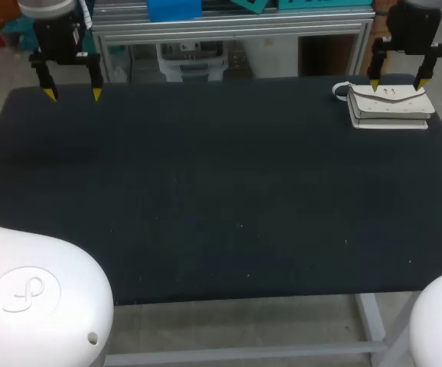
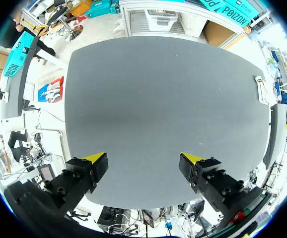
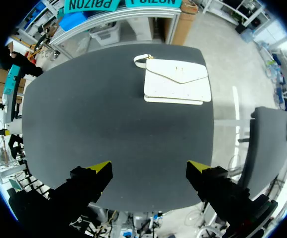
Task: Pick up the bag, open it, inspect its contents, close it, and place it on the opposite side
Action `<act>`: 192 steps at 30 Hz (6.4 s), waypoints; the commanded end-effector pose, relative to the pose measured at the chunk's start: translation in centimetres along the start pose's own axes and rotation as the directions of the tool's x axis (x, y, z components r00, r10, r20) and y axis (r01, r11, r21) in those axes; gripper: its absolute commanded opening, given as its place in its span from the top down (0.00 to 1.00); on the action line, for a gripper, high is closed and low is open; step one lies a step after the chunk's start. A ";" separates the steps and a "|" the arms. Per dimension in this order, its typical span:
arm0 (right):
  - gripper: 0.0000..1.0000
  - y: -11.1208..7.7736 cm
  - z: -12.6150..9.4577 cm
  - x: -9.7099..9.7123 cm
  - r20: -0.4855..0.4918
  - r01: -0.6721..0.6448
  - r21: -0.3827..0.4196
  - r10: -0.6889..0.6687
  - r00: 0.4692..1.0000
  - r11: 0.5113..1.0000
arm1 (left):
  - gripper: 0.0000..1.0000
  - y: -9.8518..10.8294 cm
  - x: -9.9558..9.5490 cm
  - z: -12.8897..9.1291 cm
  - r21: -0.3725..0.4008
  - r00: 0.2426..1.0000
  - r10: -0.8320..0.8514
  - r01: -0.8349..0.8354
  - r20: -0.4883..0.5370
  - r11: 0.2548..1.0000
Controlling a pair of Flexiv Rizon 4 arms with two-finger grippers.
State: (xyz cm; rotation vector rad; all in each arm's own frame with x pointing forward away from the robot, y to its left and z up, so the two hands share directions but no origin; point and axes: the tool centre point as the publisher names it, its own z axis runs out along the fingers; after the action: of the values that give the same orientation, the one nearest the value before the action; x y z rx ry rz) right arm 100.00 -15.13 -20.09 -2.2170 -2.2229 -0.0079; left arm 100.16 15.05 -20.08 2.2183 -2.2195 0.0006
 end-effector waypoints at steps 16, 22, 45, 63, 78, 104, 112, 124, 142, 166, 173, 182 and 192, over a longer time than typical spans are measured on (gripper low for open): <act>0.00 1.3 0.7 -4.9 -0.200 -0.001 0.074 0.016 0.980 0.997 | 0.00 3.6 2.5 0.9 0.252 0.856 0.501 -0.461 -0.126 0.851; 0.00 2.0 1.8 -7.2 -0.295 -0.002 0.091 0.029 0.955 0.996 | 0.00 5.5 4.7 2.1 0.384 0.717 0.691 -0.615 -0.092 0.689; 0.00 3.7 5.2 -12.3 -0.440 -0.056 0.089 0.090 0.893 0.994 | 0.00 7.6 9.2 4.1 0.453 0.543 0.831 -0.714 -0.124 0.534; 0.00 5.6 9.0 -15.8 -0.496 -0.149 0.087 0.172 0.851 0.985 | 0.00 7.2 14.3 7.7 0.619 0.174 0.984 -0.777 0.041 0.112; 0.00 8.0 11.7 -18.4 -0.552 -0.186 0.118 0.220 0.804 0.975 | 0.00 6.4 15.2 8.0 0.617 0.114 0.993 -0.782 0.012 0.082; 0.33 15.5 15.9 -18.5 -0.645 -0.194 0.094 0.208 0.736 0.976 | 0.00 6.4 15.2 8.0 0.617 0.114 0.993 -0.782 0.012 0.082; 0.44 16.9 16.9 -17.6 -0.661 -0.182 0.106 0.206 0.722 0.978 | 0.00 6.4 15.2 8.0 0.617 0.114 0.993 -0.782 0.012 0.082; 1.00 17.7 17.6 -16.7 -0.692 -0.171 0.117 0.204 0.693 0.978 | 0.00 6.4 15.2 8.0 0.617 0.114 0.993 -0.782 0.012 0.082; 1.00 13.3 16.8 -11.5 -0.761 -0.055 0.128 0.134 0.635 0.990 | 0.00 6.4 15.2 8.0 0.617 0.114 0.993 -0.782 0.012 0.082; 1.00 6.0 14.2 -0.1 -0.834 0.141 0.068 -0.021 0.551 0.988 | 0.00 6.4 15.2 8.0 0.617 0.114 0.993 -0.782 0.012 0.082; 1.00 6.0 14.2 -0.1 -0.834 0.141 0.068 -0.021 0.551 0.988 | 0.00 6.4 15.2 8.0 0.617 0.114 0.993 -0.782 0.012 0.082; 1.00 4.4 13.9 3.6 -0.834 0.194 0.026 -0.086 0.545 0.981 | 0.00 6.4 15.2 8.0 0.617 0.114 0.993 -0.782 0.012 0.082; 1.00 -0.1 13.8 11.7 -0.847 0.301 -0.018 -0.174 0.502 0.954 | 0.00 6.4 15.2 8.0 0.617 0.114 0.993 -0.782 0.012 0.082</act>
State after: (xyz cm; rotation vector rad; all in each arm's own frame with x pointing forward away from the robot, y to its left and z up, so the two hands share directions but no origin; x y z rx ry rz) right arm 101.74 -5.44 -33.67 -1.2754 -1.7752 -0.7295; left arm 93.74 -0.18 -27.94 0.1668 -3.0071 1.0381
